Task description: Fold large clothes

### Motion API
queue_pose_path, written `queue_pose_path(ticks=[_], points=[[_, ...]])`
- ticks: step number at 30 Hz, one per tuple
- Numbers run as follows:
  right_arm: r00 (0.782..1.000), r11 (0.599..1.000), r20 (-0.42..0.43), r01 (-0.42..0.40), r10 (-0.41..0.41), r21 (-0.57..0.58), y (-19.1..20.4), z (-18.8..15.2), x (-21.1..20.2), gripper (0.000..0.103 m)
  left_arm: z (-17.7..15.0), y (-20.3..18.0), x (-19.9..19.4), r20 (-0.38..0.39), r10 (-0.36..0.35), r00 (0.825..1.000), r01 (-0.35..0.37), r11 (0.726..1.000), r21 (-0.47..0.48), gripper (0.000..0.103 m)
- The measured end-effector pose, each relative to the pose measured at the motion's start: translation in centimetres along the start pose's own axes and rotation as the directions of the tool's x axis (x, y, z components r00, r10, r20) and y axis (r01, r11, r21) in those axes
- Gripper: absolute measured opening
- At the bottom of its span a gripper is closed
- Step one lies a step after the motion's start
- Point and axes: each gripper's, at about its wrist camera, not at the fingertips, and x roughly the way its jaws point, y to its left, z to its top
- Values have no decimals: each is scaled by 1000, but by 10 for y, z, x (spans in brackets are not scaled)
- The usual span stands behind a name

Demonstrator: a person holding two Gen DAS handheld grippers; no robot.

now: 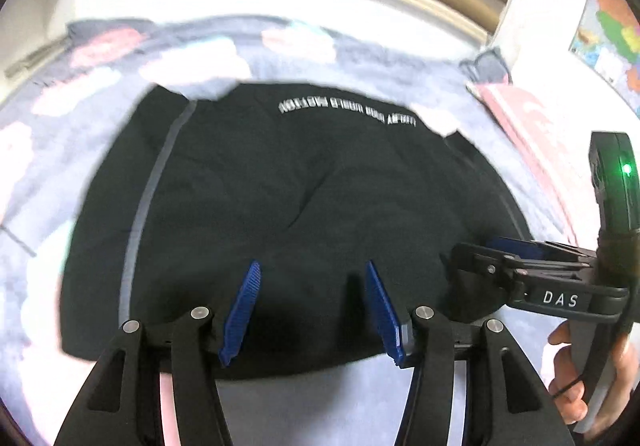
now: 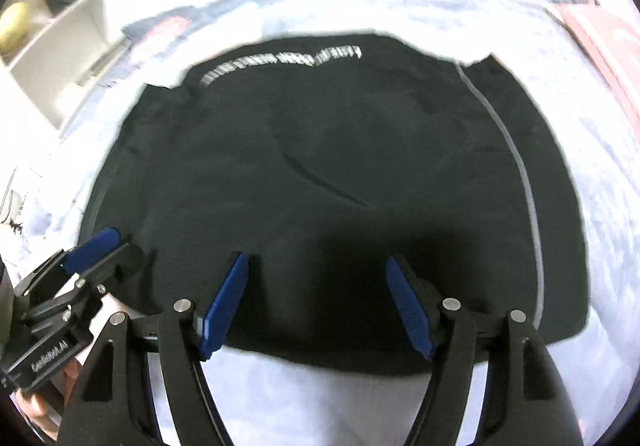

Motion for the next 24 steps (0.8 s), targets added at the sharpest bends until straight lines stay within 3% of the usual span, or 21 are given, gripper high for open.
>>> queue_pose_path(ticks=[1, 3, 4, 6, 10, 12, 16, 20, 24], points=[[999, 999, -5, 35, -35, -19, 5, -3, 1, 74, -2, 1, 0, -10, -6, 1000, 6, 1000, -8, 57], [996, 998, -59, 63, -65, -29, 10, -12, 21, 74, -6, 4, 23, -106, 36, 994, -39, 999, -20, 57], [994, 998, -90, 63, -64, -19, 10, -16, 34, 74, -11, 7, 44, -174, 58, 983, -63, 998, -23, 57], [991, 999, -126, 53, -52, 6, 4, -17, 49, 74, -16, 9, 64, -211, 88, 973, -94, 995, -18, 59], [992, 999, -130, 14, -9, 35, -8, -14, 27, 75, -16, -12, 41, -128, 167, 978, -156, 984, 87, 59], [994, 999, -110, -4, 10, 53, -17, -14, 12, 75, -17, -15, 21, -80, 157, 984, -147, 982, 118, 59], [999, 995, -14, -35, 37, 89, -40, -15, -27, 76, -15, 2, -28, 15, 107, 994, -108, 990, 94, 59], [997, 994, 78, -26, 18, 102, -54, -17, -71, 77, -2, 18, -76, 137, 166, 977, -179, 980, 87, 59], [980, 995, 187, 55, -69, 79, -61, -14, -118, 78, 9, 34, -127, 238, 190, 952, -203, 979, 30, 60]])
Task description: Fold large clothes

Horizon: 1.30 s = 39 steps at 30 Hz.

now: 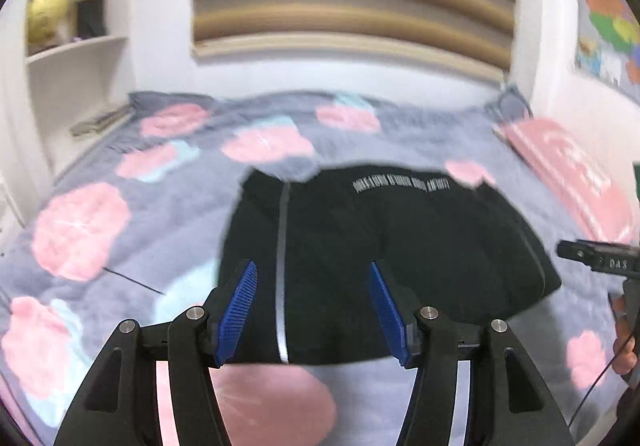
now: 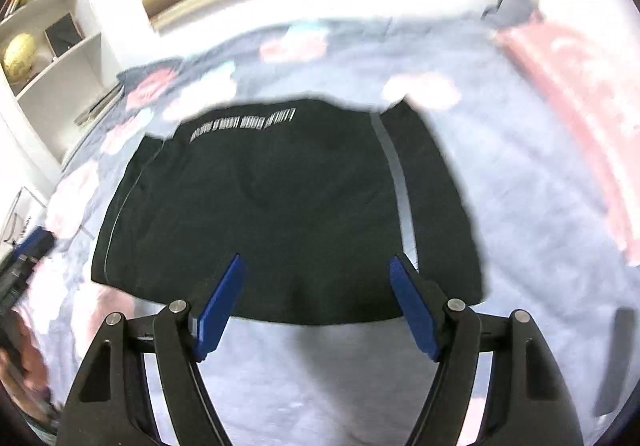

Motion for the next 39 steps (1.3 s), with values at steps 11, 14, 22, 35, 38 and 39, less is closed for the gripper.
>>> queue_pose_path(ticks=[11, 14, 22, 35, 38, 39], points=[[981, 999, 191, 46, -41, -19, -40, 37, -76, 102, 37, 62, -28, 92, 26, 995, -18, 996, -86, 68], [991, 999, 126, 54, -54, 4, -58, 42, -51, 102, 38, 77, -7, 36, 36, 999, -33, 995, -95, 70], [998, 998, 12, 67, -67, -17, -82, 25, 39, 102, 24, 92, 88, -112, -16, 994, 5, 995, -101, 70], [994, 999, -110, 22, -17, 44, -119, 28, 135, 102, -12, 133, 212, -284, -276, 918, 169, 922, -349, 70], [992, 998, -127, -8, 17, 70, -126, 30, 148, 102, -21, 138, 232, -296, -348, 889, 203, 882, -426, 70], [990, 997, -135, -23, 33, 76, -129, 31, 155, 102, -22, 138, 237, -296, -366, 882, 216, 873, -438, 70]])
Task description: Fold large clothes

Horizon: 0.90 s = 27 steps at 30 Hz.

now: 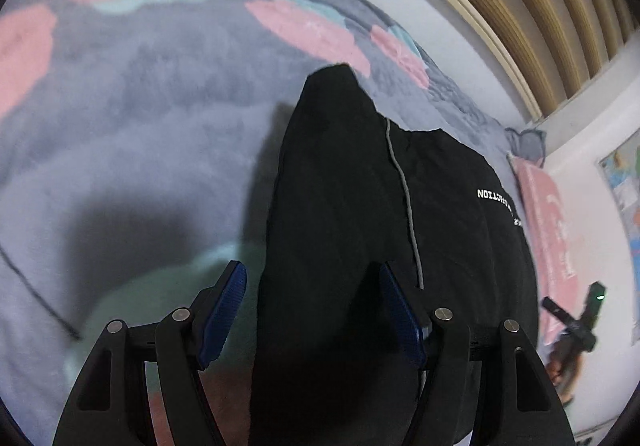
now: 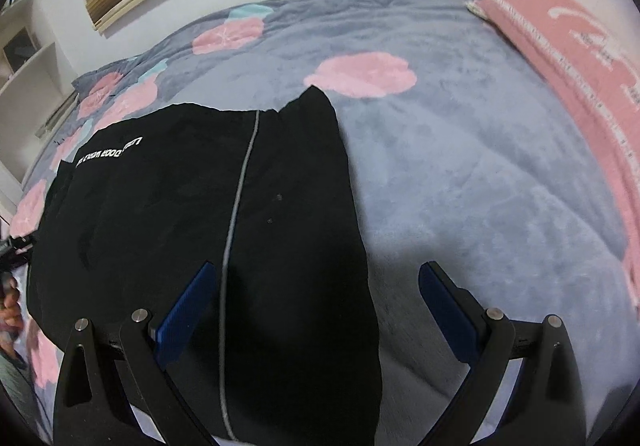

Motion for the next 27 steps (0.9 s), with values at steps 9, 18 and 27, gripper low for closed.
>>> queue_pose_path(ticks=[9, 18, 27], points=[[971, 972, -108, -200, 213, 123, -27, 9, 54, 102, 14, -4, 39, -119, -84, 989, 80, 996, -39, 71], [904, 905, -97, -403, 417, 136, -22, 10, 71, 61, 17, -20, 36, -115, -158, 981, 161, 987, 15, 32], [867, 882, -177, -439, 466, 173, -8, 18, 106, 84, 17, -2, 63, -187, -239, 953, 219, 968, -122, 56]])
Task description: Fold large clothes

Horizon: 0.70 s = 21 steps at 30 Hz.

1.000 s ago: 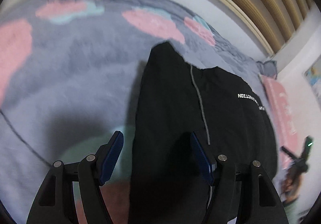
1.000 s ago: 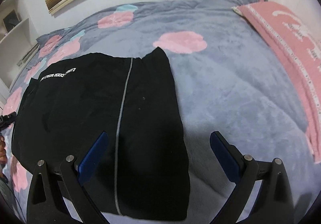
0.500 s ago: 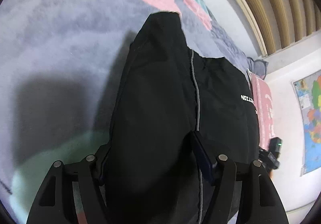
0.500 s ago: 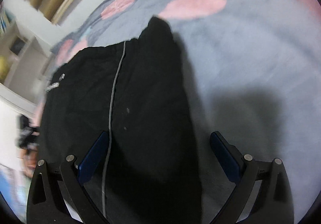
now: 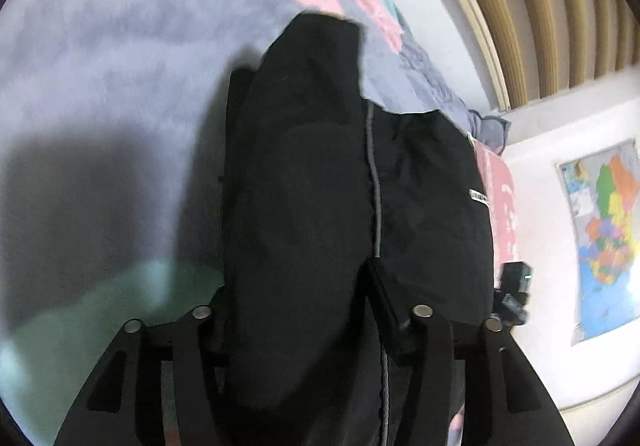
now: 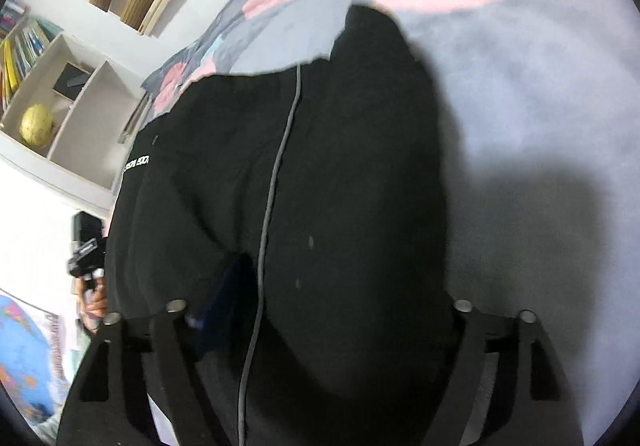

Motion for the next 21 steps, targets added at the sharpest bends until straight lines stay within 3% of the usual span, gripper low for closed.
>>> queue_pose_path(ticks=[2, 4, 5, 7, 13, 17, 21], points=[[1000, 1000, 12, 14, -14, -18, 5, 2, 0, 82, -3, -3, -2, 23, 7, 1000, -7, 1000, 2, 50], [998, 997, 47, 36, -33, -75, 19, -3, -11, 61, -12, -16, -10, 69, 34, 997, -38, 998, 57, 35], [997, 995, 65, 42, -36, -94, 26, -7, -19, 56, -17, -24, -16, 96, 38, 995, -46, 995, 84, 28], [994, 992, 99, 52, -40, -119, 39, -12, -34, 43, -26, -38, -27, 134, 15, 991, -30, 994, 106, 24], [980, 972, 191, 88, -46, -219, 102, -40, -85, 33, -64, -87, -82, 216, -94, 972, 59, 985, 163, 21], [973, 954, 222, 126, -65, -272, 142, -67, -115, 33, -97, -122, -123, 231, -89, 969, 32, 970, 239, 21], [970, 951, 230, 145, -82, -272, 162, -103, -146, 33, -136, -130, -166, 237, -100, 966, 32, 961, 274, 21]])
